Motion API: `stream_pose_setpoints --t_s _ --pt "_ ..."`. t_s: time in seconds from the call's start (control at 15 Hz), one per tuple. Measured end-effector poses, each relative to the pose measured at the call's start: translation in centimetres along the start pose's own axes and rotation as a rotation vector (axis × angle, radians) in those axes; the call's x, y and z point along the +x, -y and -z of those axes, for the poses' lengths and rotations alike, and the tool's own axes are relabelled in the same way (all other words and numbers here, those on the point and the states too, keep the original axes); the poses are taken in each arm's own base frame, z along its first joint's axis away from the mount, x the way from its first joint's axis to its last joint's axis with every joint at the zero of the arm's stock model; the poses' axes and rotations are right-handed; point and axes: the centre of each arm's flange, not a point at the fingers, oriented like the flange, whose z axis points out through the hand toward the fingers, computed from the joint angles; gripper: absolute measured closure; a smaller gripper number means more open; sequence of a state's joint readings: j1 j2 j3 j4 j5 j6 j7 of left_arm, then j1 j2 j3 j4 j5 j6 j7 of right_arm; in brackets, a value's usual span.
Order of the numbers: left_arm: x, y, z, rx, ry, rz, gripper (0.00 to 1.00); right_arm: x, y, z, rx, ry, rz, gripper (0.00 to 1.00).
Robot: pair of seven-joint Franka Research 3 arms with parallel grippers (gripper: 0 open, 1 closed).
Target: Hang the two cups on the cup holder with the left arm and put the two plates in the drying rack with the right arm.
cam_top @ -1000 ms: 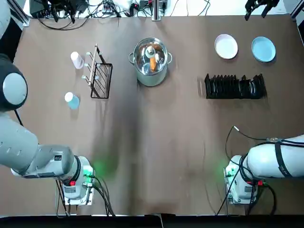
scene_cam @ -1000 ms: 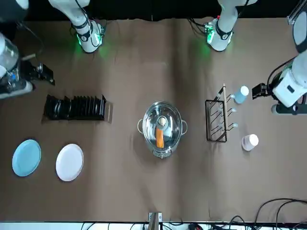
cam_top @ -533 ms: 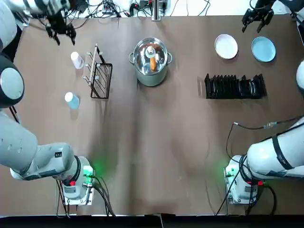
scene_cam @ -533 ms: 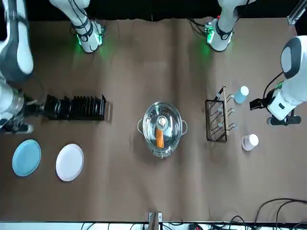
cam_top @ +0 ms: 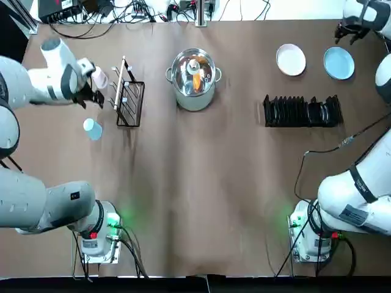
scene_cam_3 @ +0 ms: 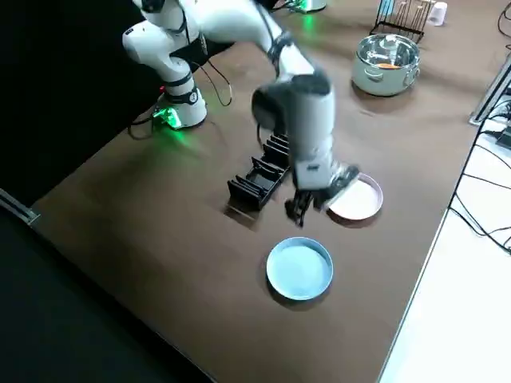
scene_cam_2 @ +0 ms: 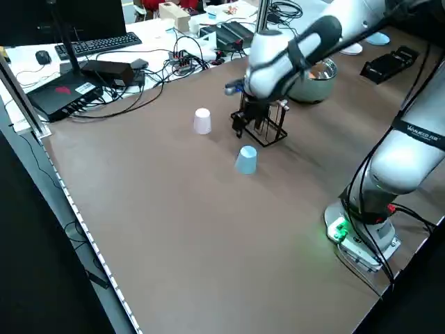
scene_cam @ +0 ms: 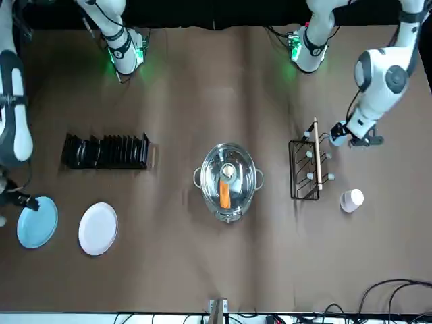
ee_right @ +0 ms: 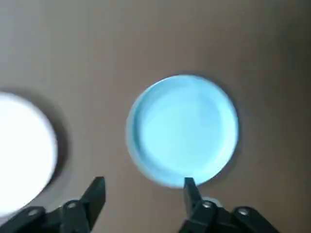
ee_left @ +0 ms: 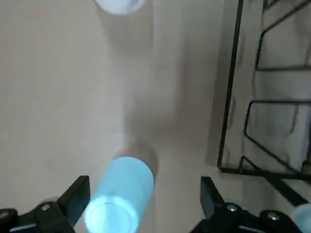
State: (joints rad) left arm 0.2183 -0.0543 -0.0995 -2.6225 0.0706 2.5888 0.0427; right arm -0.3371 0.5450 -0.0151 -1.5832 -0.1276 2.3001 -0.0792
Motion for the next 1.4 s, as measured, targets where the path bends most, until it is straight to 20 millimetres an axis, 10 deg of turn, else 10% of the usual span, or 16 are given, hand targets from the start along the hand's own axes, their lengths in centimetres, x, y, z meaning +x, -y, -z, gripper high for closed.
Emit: stream_pose_setpoints --t_s 0.53,1.4 --pt "-3.1 2.1 -2.8 -0.006 0.007 -0.017 0.0 -2.6 -11.4 -10.3 -0.033 -0.076 -0.151 0.4" --pt "-4.1 6.1 -4.1 -0.016 0.037 -0.032 0.0 -4.5 -11.3 -16.0 -0.014 -0.021 -0.16 0.56"
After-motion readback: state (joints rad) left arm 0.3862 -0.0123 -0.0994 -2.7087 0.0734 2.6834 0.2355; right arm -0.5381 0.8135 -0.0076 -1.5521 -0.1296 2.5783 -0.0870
